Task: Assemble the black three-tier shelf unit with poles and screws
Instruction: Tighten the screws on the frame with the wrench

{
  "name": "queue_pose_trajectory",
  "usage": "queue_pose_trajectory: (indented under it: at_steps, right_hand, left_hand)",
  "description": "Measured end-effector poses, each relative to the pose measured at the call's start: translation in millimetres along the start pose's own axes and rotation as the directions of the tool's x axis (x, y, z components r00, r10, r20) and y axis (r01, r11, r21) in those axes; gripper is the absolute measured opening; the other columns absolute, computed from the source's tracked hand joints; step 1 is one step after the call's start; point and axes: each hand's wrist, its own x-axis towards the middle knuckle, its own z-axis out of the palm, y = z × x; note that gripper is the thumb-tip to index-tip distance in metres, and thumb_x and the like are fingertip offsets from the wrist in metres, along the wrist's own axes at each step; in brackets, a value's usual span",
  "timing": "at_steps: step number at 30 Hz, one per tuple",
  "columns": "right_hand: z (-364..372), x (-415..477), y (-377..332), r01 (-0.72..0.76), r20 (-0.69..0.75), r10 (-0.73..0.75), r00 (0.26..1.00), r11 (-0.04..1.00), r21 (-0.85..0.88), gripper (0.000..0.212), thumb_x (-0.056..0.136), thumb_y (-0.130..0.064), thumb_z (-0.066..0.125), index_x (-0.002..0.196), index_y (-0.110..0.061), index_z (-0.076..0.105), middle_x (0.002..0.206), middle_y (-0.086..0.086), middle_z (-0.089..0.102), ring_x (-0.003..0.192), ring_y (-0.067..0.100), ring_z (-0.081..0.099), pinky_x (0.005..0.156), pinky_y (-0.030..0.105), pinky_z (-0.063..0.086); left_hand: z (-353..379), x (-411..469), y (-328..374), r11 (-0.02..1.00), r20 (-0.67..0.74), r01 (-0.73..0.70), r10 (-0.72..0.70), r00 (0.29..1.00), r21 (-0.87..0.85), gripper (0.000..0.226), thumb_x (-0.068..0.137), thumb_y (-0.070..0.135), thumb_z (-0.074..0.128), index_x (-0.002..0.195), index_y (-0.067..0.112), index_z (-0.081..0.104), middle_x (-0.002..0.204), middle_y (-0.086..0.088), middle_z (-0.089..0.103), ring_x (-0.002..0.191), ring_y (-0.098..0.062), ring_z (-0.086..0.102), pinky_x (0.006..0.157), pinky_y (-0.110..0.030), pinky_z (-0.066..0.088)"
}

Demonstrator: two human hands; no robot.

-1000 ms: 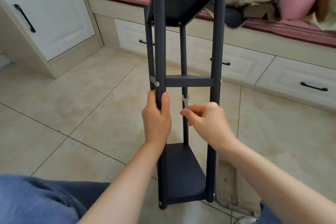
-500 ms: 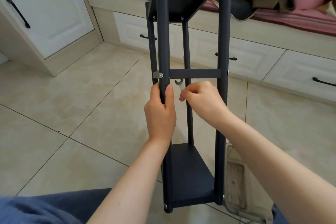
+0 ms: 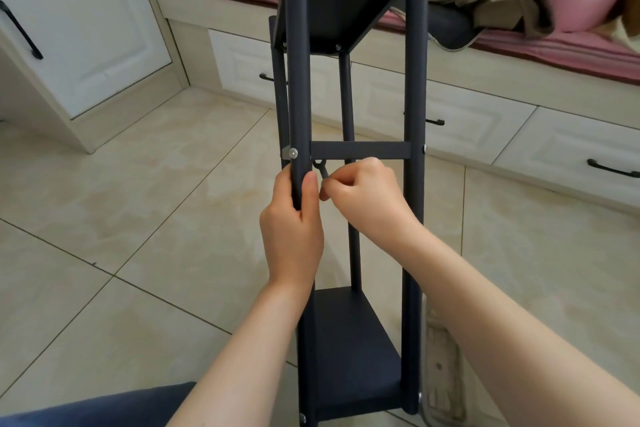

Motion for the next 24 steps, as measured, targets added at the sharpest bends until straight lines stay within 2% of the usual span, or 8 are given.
queue_pose_trajectory:
  at_steps: [4,7,10,14,20,23,24]
  right_hand:
    - [9,2,3,0.048,-0.069,-0.046,0.997,0.998,0.028,0.029,0.093,-0.013,0.053,0.078,0.003,0.072,0.069,0.020,0.067,0.050,0.016,0.046,0.045,0.025,0.043]
    - [13,2,3,0.072,-0.078,-0.067,0.995,0.995,0.062,0.033,0.093,-0.012,0.054,0.066,0.001,0.068,0.049,0.005,0.055,0.044,0.009,0.042,0.045,0.016,0.039]
    - [15,2,4,0.103,-0.102,-0.094,0.990,0.991,0.088,0.034,0.095,-0.013,0.054,0.068,-0.001,0.071,0.053,0.008,0.058,0.045,0.009,0.045,0.047,0.016,0.040]
    - [17,1,6,0.125,-0.129,-0.110,0.985,0.986,0.110,0.036,0.095,-0.010,0.055,0.063,-0.003,0.069,0.042,-0.009,0.045,0.042,0.005,0.046,0.044,0.011,0.035]
    - [18,4,8,0.163,-0.164,-0.141,0.976,0.978,0.131,0.040,0.095,-0.010,0.057,0.056,-0.009,0.064,0.042,-0.010,0.046,0.044,0.005,0.046,0.045,0.010,0.034]
    - [21,4,10,0.184,-0.165,-0.166,0.972,0.978,0.101,0.035,0.097,-0.014,0.058,0.066,-0.006,0.070,0.053,0.000,0.059,0.050,0.008,0.055,0.049,0.014,0.042]
    - [22,4,11,0.191,-0.172,-0.173,0.970,0.978,0.090,0.033,0.097,-0.015,0.058,0.068,-0.007,0.071,0.056,0.002,0.063,0.053,0.011,0.060,0.053,0.020,0.048]
  left_hand:
    - [0,0,0,1.000,0.000,0.018,-0.018,1.000,-0.024,0.033,0.106,0.036,0.048,0.125,0.014,0.064,0.083,0.019,0.067,0.078,-0.003,0.065,0.063,-0.010,0.046]
    - [-1,0,1,0.999,0.004,0.022,-0.022,1.000,-0.038,0.035,0.106,0.037,0.048,0.126,0.014,0.064,0.082,0.014,0.068,0.075,-0.005,0.066,0.062,-0.011,0.046]
    - [-1,1,2,0.999,0.003,0.026,-0.026,1.000,-0.038,0.036,0.105,0.037,0.047,0.127,0.014,0.064,0.081,0.012,0.068,0.074,-0.007,0.066,0.061,-0.013,0.047]
    - [-1,1,1,0.999,0.002,0.031,-0.031,1.000,-0.041,0.035,0.105,0.037,0.048,0.126,0.014,0.064,0.084,0.014,0.069,0.078,-0.007,0.067,0.064,-0.015,0.050]
    - [-1,2,2,0.998,0.000,0.030,-0.030,1.000,-0.052,0.033,0.106,0.036,0.048,0.123,0.013,0.065,0.080,0.012,0.067,0.074,-0.007,0.065,0.061,-0.013,0.048]
    - [-1,2,2,0.999,-0.001,0.015,-0.015,1.000,-0.051,0.035,0.106,0.036,0.049,0.124,0.012,0.065,0.083,0.014,0.068,0.078,-0.006,0.067,0.063,-0.013,0.049]
    - [-1,2,2,0.999,-0.002,0.010,-0.010,1.000,-0.050,0.035,0.105,0.037,0.049,0.125,0.012,0.065,0.083,0.015,0.069,0.079,-0.004,0.067,0.064,-0.014,0.050]
